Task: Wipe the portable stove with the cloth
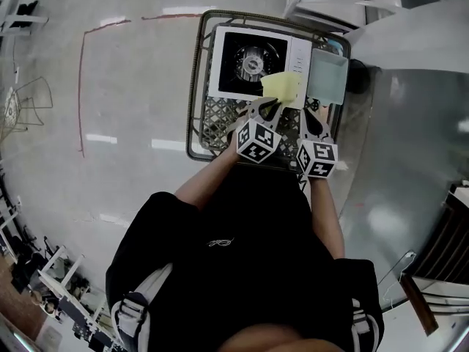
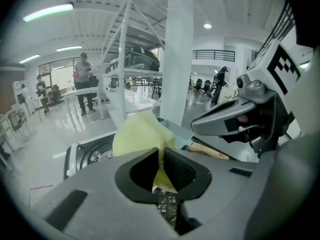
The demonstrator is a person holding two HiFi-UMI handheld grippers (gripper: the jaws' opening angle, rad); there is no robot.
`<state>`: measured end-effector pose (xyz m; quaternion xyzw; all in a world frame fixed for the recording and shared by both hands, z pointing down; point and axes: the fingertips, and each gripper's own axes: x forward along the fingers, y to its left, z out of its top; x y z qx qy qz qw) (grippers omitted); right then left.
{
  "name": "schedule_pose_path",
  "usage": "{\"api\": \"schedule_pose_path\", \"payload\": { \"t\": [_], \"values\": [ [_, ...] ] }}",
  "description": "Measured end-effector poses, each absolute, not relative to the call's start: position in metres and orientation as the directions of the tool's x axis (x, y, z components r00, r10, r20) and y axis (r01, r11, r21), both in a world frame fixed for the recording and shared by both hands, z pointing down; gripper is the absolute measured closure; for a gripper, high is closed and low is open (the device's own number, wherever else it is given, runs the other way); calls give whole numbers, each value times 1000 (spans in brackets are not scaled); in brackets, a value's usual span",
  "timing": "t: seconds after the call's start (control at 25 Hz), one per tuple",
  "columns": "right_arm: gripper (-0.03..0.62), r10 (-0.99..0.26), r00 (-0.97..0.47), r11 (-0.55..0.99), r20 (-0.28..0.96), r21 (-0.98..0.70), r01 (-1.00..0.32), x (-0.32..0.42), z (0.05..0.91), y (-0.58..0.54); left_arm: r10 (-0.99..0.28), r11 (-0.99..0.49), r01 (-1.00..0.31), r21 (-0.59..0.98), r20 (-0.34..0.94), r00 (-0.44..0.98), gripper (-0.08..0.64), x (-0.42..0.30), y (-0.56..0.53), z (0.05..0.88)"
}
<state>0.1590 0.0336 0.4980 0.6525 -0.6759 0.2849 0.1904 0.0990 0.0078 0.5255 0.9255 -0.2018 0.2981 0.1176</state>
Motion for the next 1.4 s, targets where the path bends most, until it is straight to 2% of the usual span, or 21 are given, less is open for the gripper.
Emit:
{"api": "schedule_pose_path", "payload": {
  "t": [0.48, 0.88, 1.4],
  "values": [
    [586, -793, -180, 143, 582, -110, -984, 77, 481, -2, -520, -738, -663, 127, 520, 678, 511, -2, -31, 497],
    [586, -799, -215, 201, 561, -89, -976, 58, 463, 2, -572, -699, -704, 130, 489, 658, 511, -19, -20, 478],
    [588, -838, -278, 265, 470, -95, -960, 64, 428, 34, -669, -603, -789, 119, 464, 581, 511, -26, 27, 453]
  ]
}}
